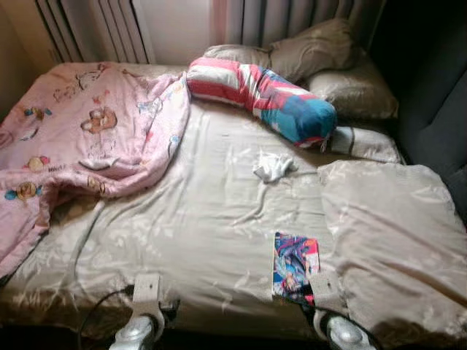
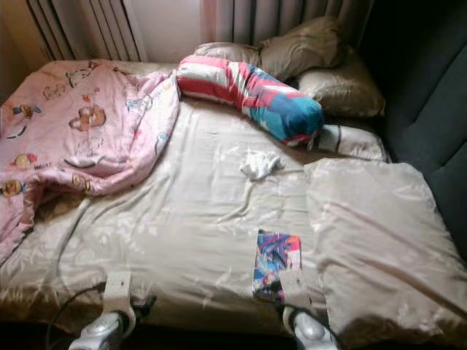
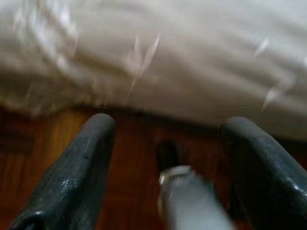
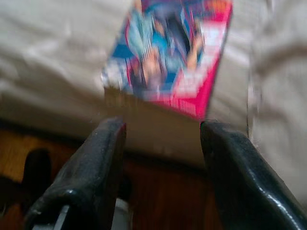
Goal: Clean up the room
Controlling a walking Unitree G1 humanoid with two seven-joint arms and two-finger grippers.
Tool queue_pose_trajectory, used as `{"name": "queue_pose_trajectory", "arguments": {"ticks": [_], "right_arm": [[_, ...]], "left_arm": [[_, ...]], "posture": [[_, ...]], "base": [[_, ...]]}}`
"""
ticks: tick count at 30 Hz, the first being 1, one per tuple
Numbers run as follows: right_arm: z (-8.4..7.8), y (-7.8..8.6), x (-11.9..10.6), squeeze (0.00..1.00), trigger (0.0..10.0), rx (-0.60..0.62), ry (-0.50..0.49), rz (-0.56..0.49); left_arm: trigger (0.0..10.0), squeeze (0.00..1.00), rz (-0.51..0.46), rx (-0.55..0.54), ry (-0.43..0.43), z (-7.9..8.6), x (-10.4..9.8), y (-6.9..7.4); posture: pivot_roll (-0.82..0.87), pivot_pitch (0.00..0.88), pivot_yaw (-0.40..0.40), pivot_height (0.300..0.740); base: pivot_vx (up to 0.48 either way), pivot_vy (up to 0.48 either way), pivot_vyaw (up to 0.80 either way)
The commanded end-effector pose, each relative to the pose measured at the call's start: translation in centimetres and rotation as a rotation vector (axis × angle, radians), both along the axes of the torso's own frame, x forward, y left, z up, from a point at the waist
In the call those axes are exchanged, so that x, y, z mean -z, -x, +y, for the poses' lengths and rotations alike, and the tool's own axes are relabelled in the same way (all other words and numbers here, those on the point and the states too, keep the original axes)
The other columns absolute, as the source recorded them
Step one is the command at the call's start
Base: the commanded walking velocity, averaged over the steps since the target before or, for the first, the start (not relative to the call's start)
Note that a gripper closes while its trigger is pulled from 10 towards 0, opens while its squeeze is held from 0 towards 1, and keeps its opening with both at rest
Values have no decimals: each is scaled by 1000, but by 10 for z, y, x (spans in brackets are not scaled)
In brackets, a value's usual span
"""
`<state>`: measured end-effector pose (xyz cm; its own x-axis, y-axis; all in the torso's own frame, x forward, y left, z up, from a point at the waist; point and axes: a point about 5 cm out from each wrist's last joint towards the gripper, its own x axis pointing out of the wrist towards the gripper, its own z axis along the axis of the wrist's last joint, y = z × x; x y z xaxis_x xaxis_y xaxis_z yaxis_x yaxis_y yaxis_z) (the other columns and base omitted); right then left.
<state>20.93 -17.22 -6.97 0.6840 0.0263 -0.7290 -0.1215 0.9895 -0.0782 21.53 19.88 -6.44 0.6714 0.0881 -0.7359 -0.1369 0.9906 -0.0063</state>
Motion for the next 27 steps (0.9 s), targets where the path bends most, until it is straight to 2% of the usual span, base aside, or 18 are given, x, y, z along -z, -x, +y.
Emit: {"name": "queue_pose_trajectory", "arguments": {"ticks": [1,4,10,22,27], "right_arm": [[-2,3,2,0,10000,34,-6,17],[-10,7,4,0,10000,116,-23,24],[-17,16,7,0,10000,155,-23,46],[-14,30,15,0,10000,159,-34,85],[-14,31,15,0,10000,164,-35,85]], "left_arm": [[10000,0,53,-6,-7,2,7,11],[10000,0,64,-2,-1,1,9,15],[10000,0,82,28,-10,1,11,19],[10000,0,102,43,-10,-1,14,24],[10000,0,109,38,-14,0,15,25]], "posture": [[-54,6,-23,740],[-56,0,-23,740],[-67,0,-14,740],[-80,0,-9,740],[-79,0,-8,740]], "base": [[0,0,0],[0,284,0],[0,373,0],[0,454,0],[0,459,0]]}}
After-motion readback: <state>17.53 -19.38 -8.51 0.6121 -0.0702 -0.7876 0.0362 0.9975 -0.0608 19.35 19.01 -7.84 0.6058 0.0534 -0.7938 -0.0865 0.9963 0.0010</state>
